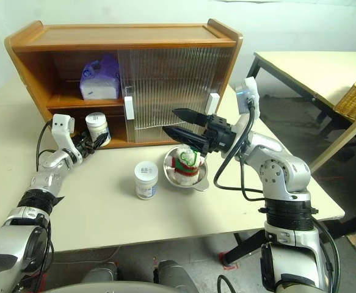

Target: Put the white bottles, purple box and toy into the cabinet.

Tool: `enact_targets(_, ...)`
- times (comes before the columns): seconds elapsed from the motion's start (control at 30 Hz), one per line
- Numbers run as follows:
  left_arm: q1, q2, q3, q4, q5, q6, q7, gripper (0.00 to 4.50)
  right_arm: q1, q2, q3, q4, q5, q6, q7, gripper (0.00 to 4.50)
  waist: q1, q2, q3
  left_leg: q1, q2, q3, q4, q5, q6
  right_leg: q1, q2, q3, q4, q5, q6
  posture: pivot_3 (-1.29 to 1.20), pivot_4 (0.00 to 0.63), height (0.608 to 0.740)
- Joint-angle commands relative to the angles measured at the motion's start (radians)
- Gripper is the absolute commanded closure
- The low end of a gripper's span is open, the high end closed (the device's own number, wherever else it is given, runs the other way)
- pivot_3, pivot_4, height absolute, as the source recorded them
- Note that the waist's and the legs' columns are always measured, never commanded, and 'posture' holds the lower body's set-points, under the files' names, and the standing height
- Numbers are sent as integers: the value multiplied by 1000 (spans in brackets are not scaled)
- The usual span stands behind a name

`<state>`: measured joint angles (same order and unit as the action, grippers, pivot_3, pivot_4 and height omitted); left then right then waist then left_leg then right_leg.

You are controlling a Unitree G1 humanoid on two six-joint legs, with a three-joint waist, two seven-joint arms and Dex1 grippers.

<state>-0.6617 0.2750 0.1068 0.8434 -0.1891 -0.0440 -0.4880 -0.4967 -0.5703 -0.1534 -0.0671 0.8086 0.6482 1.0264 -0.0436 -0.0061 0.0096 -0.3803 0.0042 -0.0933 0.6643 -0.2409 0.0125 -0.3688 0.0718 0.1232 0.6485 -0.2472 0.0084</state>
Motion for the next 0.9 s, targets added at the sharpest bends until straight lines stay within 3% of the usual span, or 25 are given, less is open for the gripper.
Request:
enact_targets(0.03, -43, -16, -6, 71, 35, -30, 44, 1459, -9, -9, -3, -3, -7, -3, 4, 0, 0, 0, 0, 0, -1, 0, 0, 0, 0, 0, 0, 0, 0, 0, 0, -93, 0, 740)
enact_targets(0.33, -163, -66, -6, 273, 85, -99, 182, 1459, 6, -31, -20, -16, -2, -3, 8, 0, -5, 0, 0, 1, -3, 1, 3, 2, 3, 3, 0, 0, -1, 1, 2, -119, 0, 740)
enact_targets(0.57, -217, -85, 4, 367, 96, -127, 198, 1459, 20, -32, -26, -41, 6, 6, -10, 0, -20, 0, 0, 1, -9, 1, 4, 2, 4, 4, -1, 0, -2, 2, 3, -131, 0, 740)
enact_targets(0.7, -219, -85, 13, 374, 89, -139, 182, 92, 19, -31, -26, -41, 6, 7, -14, 0, -28, 0, 0, 0, -10, 0, 4, 2, 4, 4, -1, 0, -4, 2, 4, -133, 0, 740)
enact_targets(0.9, -159, -66, 55, 316, 50, -195, 150, 38, 11, -25, -18, -32, 5, 9, -13, 0, -31, 0, 0, 0, -11, 1, 3, 2, 4, 5, -1, -1, -6, 2, 6, -110, 0, 740)
